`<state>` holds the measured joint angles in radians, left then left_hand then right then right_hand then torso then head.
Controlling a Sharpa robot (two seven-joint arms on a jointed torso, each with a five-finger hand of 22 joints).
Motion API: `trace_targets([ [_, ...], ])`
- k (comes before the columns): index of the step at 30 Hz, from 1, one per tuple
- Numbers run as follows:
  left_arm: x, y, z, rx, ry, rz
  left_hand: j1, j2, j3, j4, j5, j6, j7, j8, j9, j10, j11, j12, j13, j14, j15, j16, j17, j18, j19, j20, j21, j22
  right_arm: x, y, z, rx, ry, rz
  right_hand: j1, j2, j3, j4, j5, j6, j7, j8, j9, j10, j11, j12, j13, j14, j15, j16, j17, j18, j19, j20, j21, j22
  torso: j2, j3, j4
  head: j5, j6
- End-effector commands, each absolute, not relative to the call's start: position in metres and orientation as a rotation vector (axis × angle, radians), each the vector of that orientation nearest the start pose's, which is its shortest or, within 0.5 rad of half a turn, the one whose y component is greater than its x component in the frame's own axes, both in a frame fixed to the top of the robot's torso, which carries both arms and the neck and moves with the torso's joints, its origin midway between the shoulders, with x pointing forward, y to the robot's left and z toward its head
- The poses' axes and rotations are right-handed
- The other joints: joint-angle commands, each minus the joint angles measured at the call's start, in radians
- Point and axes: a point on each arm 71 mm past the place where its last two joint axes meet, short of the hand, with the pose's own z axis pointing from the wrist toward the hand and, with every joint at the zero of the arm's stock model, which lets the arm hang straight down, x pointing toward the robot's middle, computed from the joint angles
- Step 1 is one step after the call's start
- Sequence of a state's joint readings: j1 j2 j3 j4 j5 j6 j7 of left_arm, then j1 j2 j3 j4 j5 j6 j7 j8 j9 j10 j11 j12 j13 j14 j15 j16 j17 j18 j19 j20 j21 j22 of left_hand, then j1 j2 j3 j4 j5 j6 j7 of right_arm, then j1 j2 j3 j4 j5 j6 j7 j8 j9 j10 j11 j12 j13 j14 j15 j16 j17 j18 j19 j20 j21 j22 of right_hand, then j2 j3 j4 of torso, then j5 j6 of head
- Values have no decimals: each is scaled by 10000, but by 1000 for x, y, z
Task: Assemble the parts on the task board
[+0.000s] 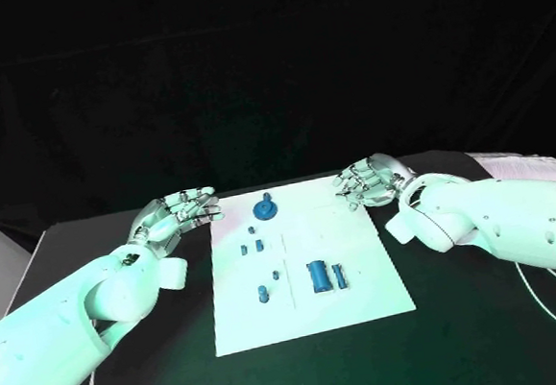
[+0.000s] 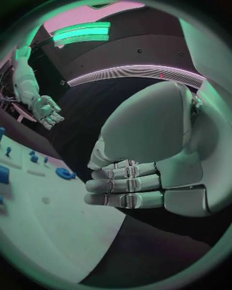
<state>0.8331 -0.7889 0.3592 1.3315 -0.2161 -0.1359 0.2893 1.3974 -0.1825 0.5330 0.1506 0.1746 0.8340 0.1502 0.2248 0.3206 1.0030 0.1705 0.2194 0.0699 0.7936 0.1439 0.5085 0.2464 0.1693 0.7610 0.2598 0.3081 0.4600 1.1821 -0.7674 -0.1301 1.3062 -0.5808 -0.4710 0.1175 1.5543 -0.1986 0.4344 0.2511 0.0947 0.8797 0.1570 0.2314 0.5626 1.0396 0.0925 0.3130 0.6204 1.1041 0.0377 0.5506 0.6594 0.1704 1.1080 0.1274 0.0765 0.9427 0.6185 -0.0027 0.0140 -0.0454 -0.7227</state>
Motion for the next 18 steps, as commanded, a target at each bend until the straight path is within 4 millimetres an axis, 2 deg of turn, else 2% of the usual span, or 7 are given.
trace_targets([
  [1,503,254,-241,-12096,12530,-15052,4,-76,-52,11,-48,-212,-71,-210,-171,-226,146,-710,-54,-151,184,-948,-186,114,-79,177,-768,-628,522,-249,-233,8410,14665,10667,7,-53,477,-214,-222,136,262,-220,-276,35,286,-855,-1228,-539,292,-1305,-752,-97,-883,242,-149,-540,-195,2,29,75,276],
  [7,511,250,-250,-12297,12052,-14647,43,67,-522,-75,-27,-394,-201,-637,-572,-1019,82,-1564,-71,-673,409,-2574,-612,-128,-400,306,-2206,-1883,530,-246,-244,8839,14326,11132,-733,-166,955,-746,-112,174,402,-670,-824,217,528,-1871,-3635,-638,671,-3131,-2002,106,-1614,835,-157,-2533,-262,102,95,130,420],
  [8,509,246,-252,-12412,12989,-14969,-4192,1825,-5330,-1506,-1746,-8340,-1502,-2248,-3206,-10030,-1705,-2194,-699,-7936,-1439,-5085,-2464,-1693,-7610,-2598,-3081,-4600,530,-249,-244,8429,15077,10063,-5083,1986,-4344,-2511,-947,-8797,-1570,-2314,-5626,-2984,-925,-3130,-6204,-3761,-377,-5506,-6594,-1704,-11080,-1274,-765,-9427,-198,25,54,107,346],
  [10,508,245,-251,-12407,12966,-14939,-4816,1825,-5330,-1506,-1746,-8340,-1502,-2248,-3206,-10030,-1705,-2194,-699,-7936,-1439,-5085,-2464,-1693,-7610,-2598,-3081,-4600,528,-247,-244,8507,15005,10142,-5847,1986,-4344,-2511,-947,-8797,-1570,-2314,-5626,-10396,-925,-3130,-6204,-11041,-377,-5506,-6594,-1704,-11080,-1274,-765,-9427,-225,25,45,124,389],
  [16,505,236,-245,-12368,12790,-14676,-6779,1825,-5330,-1506,-1746,-8340,-1502,-2248,-3206,-10030,-1705,-2194,-699,-7936,-1439,-5085,-2464,-1693,-7610,-2598,-3081,-4600,517,-235,-241,9171,14408,10749,-7937,1986,-4344,-2511,-947,-8797,-1570,-2314,-5626,-10396,-925,-3130,-6204,-11041,-377,-5506,-6594,-1704,-11080,-1274,-765,-9427,-450,26,-35,267,752],
  [17,503,232,-243,-12354,12725,-14562,-13974,1825,-5330,-1506,-1746,-8340,-1502,-2248,-3206,-10030,-1705,-2194,-699,-7936,-1439,-5085,-2464,-1693,-7610,-2598,-3081,-4600,512,-230,-240,9445,14171,10968,-8307,1986,-4344,-2511,-947,-8797,-1570,-2314,-5626,-10396,-925,-3130,-6204,-11041,-377,-5506,-6594,-1704,-11080,-1274,-765,-9427,-533,26,-65,320,887],
  [18,502,229,-242,-12344,12679,-14475,-13974,1825,-5330,-1506,-1746,-8340,-1502,-2248,-3206,-10030,-1705,-2194,-699,-7936,-1439,-5085,-2464,-1693,-7610,-2598,-3081,-4600,508,-227,-239,9649,13997,11120,-15543,1986,-4344,-2511,-947,-8797,-1570,-2314,-5626,-10396,-925,-3130,-6204,-11041,-377,-5506,-6594,-1704,-11080,-1274,-765,-9427,-580,26,-82,351,964],
])
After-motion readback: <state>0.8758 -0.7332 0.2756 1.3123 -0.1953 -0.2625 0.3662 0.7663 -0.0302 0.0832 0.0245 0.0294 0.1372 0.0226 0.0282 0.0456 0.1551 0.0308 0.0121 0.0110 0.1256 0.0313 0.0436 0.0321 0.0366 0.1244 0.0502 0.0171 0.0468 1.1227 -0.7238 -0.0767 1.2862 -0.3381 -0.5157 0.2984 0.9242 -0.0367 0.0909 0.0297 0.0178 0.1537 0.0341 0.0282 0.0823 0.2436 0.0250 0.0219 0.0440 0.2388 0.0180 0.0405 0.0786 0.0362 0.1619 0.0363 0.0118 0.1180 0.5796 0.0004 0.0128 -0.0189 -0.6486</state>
